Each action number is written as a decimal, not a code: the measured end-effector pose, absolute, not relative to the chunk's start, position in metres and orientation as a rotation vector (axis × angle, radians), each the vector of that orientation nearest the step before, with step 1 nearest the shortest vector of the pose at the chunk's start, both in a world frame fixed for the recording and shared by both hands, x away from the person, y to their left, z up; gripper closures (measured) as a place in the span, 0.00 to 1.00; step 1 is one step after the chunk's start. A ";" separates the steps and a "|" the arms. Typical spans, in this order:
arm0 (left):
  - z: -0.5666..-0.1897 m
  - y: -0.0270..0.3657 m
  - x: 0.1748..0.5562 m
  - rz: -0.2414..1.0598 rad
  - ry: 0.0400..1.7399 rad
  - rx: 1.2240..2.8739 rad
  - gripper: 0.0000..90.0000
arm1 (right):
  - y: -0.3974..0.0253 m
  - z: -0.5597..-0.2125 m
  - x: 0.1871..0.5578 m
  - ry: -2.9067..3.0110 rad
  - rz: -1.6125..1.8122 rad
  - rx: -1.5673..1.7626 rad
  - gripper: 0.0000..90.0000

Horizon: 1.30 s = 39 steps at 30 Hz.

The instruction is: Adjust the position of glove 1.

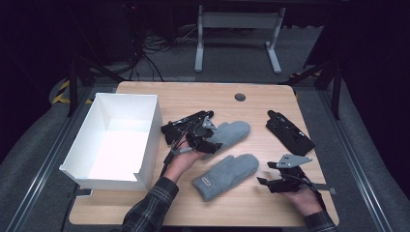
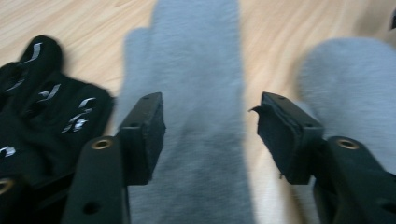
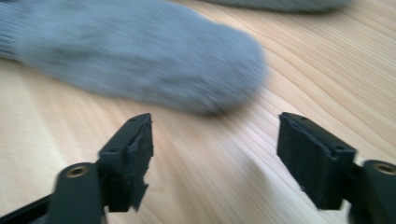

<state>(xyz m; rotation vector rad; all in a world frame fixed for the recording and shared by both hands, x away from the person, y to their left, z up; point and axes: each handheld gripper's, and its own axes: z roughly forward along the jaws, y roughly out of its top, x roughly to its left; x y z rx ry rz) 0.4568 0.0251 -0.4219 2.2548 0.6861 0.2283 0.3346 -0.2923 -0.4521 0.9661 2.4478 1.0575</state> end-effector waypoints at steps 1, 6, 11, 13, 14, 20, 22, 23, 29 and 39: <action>-0.422 0.027 0.460 0.227 0.692 2.247 0.43 | -0.296 -0.453 0.335 2.444 1.050 0.990 0.27; -0.427 0.025 0.472 0.223 0.703 2.247 0.38 | -0.307 -0.462 0.339 2.425 1.020 1.043 0.25; -0.433 0.017 0.480 0.212 0.690 2.259 0.39 | -0.309 -0.465 0.342 2.411 1.014 1.066 0.23; -0.437 0.013 0.483 0.217 0.683 2.269 0.39 | -0.309 -0.466 0.342 2.409 1.015 1.060 0.22; -0.439 0.012 0.484 0.212 0.681 2.281 0.39 | -0.309 -0.466 0.341 2.406 1.014 1.057 0.22; -0.447 0.009 0.487 0.191 0.670 2.300 0.49 | -0.308 -0.468 0.341 2.394 1.012 1.045 0.21; -0.449 0.007 0.487 0.190 0.662 2.316 0.54 | -0.308 -0.468 0.340 2.390 1.014 1.046 0.21; -0.449 0.007 0.486 0.198 0.652 2.329 0.58 | -0.309 -0.469 0.340 2.386 1.022 1.044 0.21; -0.447 0.004 0.485 0.207 0.644 2.358 0.82 | -0.309 -0.470 0.339 2.376 1.034 1.040 0.21; -0.440 0.017 0.489 0.091 0.719 2.252 0.95 | -0.309 -0.470 0.340 2.379 1.028 1.039 0.19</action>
